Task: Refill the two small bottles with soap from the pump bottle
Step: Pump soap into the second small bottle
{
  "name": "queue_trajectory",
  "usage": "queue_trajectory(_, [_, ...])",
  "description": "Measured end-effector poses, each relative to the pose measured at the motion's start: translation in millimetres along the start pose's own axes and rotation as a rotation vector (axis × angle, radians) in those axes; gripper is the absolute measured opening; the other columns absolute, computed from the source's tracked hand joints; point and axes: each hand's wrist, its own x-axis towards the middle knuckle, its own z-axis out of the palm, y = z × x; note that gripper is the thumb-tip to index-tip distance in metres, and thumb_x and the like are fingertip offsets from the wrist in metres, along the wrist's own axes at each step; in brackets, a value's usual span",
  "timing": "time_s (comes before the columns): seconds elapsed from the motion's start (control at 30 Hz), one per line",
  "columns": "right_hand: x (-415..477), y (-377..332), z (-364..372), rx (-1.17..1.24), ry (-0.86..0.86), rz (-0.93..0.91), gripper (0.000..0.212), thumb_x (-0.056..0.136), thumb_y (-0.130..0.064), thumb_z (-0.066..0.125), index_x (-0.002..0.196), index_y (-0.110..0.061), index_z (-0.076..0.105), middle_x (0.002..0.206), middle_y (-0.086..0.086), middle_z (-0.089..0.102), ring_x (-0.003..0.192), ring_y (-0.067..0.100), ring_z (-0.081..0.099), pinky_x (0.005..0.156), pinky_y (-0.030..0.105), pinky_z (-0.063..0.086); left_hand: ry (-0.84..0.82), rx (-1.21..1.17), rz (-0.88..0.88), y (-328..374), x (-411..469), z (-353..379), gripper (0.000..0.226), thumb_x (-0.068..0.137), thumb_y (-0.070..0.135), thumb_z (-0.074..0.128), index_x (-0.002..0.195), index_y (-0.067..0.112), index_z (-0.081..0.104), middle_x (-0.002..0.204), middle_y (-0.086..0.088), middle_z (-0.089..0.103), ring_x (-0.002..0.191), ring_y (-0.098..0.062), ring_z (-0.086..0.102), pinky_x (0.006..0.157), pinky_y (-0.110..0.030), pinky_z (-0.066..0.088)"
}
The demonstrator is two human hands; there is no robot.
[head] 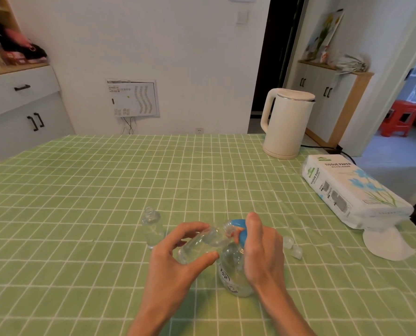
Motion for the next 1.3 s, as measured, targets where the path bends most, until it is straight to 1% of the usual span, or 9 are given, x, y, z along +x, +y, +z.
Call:
queue_trajectory(0.17, [1,0,0,0.003,0.008,-0.013,0.066,0.093,-0.064,0.021,0.041,-0.044,0.057,0.039,-0.021,0.046,0.044,0.004,0.047,0.061,0.030,0.033,0.005,0.008,0.004,-3,0,0,0.042,0.066,0.044,0.084,0.107,0.045,0.073,0.112,0.022,0.078,0.109,-0.006,0.071,0.093,-0.027,0.046])
queue_trajectory(0.4, [2,0,-2,-0.029,0.028,-0.101,0.050,0.092,-0.027,0.037,0.045,-0.038,0.052,0.038,-0.020,0.045,0.045,-0.001,0.051,0.052,0.029,0.022,0.008,0.022,0.010,-5,0,-1,0.042,0.066,0.043,0.085,0.107,0.045,0.073,0.112,0.022,0.078,0.110,-0.007,0.071,0.094,-0.029,0.047])
queue_trajectory(0.63, [0,-1,-2,0.043,-0.007,0.045,0.073,0.091,-0.072,0.019,0.053,-0.037,0.071,0.052,-0.017,0.066,0.053,0.006,0.058,0.065,0.041,0.048,0.003,0.021,0.006,-6,2,-2,0.044,0.067,0.027,0.089,0.106,0.042,0.074,0.112,0.020,0.079,0.110,-0.009,0.072,0.092,-0.026,0.046])
queue_trajectory(0.83, [2,-6,-16,0.117,-0.156,0.087,0.079,0.089,-0.079,0.027,0.076,-0.025,0.084,0.077,0.005,0.080,0.075,0.030,0.072,0.085,0.055,0.056,0.002,0.013,0.018,-4,3,-5,0.045,0.067,0.026,0.089,0.106,0.044,0.074,0.112,0.023,0.078,0.109,-0.007,0.071,0.092,-0.027,0.046])
queue_trajectory(0.9, [8,-11,-26,0.138,-0.189,0.098,0.080,0.088,-0.081,0.027,0.089,-0.027,0.085,0.095,0.005,0.083,0.096,0.026,0.074,0.089,0.046,0.055,0.003,0.010,0.023,-3,4,-5,0.045,0.067,0.029,0.089,0.107,0.043,0.074,0.112,0.023,0.078,0.110,-0.006,0.070,0.093,-0.028,0.046])
queue_trajectory(0.97, [20,-24,-37,0.117,-0.168,0.100,0.081,0.089,-0.080,0.021,0.097,-0.029,0.084,0.110,-0.011,0.082,0.108,-0.002,0.070,0.089,0.021,0.043,0.004,0.002,0.032,-1,4,-5,0.045,0.066,0.035,0.087,0.108,0.044,0.073,0.113,0.024,0.077,0.110,-0.005,0.070,0.093,-0.029,0.047])
queue_trajectory(1.03, [37,-37,-43,0.031,-0.154,0.095,0.078,0.091,-0.072,0.020,0.105,-0.025,0.080,0.114,-0.012,0.080,0.111,-0.005,0.067,0.084,0.016,0.037,0.003,-0.007,0.039,0,4,-5,0.044,0.066,0.038,0.085,0.107,0.044,0.073,0.113,0.024,0.077,0.110,-0.005,0.070,0.093,-0.029,0.047])
queue_trajectory(1.13, [55,-54,-42,-0.174,-0.145,0.015,0.076,0.099,-0.061,0.023,0.113,-0.004,0.071,0.111,0.013,0.075,0.109,0.022,0.068,0.084,0.028,0.048,0.003,-0.008,0.041,0,4,-5,0.043,0.066,0.033,0.087,0.106,0.044,0.074,0.111,0.022,0.078,0.110,-0.007,0.071,0.093,-0.027,0.046])
queue_trajectory(1.3, [64,-64,-24,-0.536,-0.194,-0.070,0.057,0.111,-0.045,0.020,0.070,-0.014,0.045,0.067,0.000,0.051,0.072,0.026,0.052,0.081,0.047,0.047,0.005,-0.003,0.043,0,5,-5,0.044,0.066,0.033,0.088,0.107,0.045,0.074,0.111,0.022,0.078,0.109,-0.007,0.071,0.094,-0.028,0.046])
